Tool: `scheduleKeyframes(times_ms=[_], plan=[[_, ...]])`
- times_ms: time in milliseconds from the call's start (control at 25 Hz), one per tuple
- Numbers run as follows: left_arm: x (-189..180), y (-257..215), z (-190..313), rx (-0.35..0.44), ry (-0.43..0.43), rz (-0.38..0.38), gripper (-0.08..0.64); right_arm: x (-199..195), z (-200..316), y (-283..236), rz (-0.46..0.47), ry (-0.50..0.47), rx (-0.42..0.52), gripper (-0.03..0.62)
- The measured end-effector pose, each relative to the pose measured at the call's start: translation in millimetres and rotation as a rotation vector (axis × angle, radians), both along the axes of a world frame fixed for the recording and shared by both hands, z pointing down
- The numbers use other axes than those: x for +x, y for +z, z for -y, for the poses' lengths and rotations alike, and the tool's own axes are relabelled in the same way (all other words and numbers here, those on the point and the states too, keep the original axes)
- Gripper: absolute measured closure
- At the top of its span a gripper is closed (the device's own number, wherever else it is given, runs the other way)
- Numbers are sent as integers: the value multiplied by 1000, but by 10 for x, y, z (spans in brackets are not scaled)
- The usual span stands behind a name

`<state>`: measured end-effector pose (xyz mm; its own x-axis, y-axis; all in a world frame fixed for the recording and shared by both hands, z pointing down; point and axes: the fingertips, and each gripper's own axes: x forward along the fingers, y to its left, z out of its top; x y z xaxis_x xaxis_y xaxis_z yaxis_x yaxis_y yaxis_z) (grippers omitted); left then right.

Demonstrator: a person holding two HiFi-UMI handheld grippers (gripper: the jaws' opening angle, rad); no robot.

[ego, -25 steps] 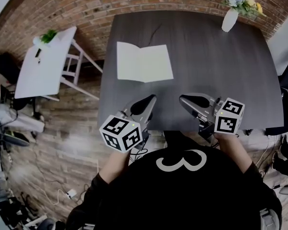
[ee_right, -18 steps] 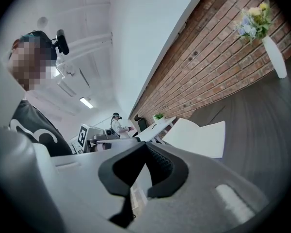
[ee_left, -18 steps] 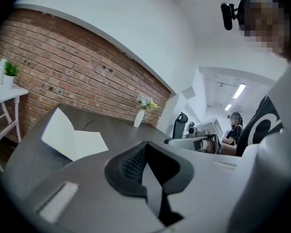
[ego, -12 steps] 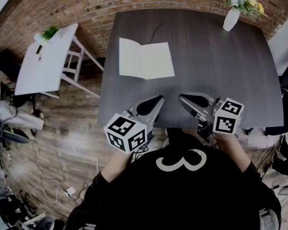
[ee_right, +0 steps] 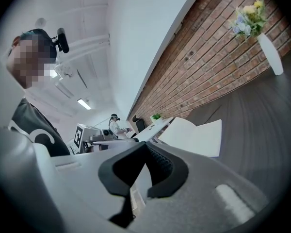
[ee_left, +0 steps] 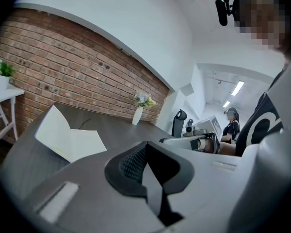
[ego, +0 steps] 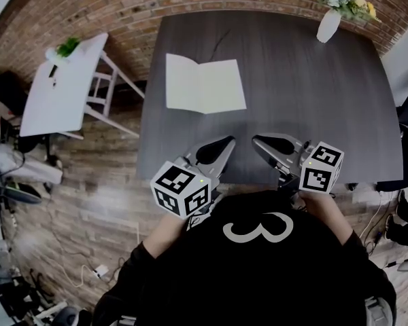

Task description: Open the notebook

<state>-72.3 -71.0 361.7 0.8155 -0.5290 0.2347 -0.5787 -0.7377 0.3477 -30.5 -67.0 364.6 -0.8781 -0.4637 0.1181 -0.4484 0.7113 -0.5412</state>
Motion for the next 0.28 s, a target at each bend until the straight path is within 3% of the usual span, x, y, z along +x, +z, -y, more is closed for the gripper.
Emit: scheduleKeyframes(times_ms=[280], plan=[[28, -71, 61, 15, 0, 6, 546, 52, 60, -80, -4, 16, 23, 592]])
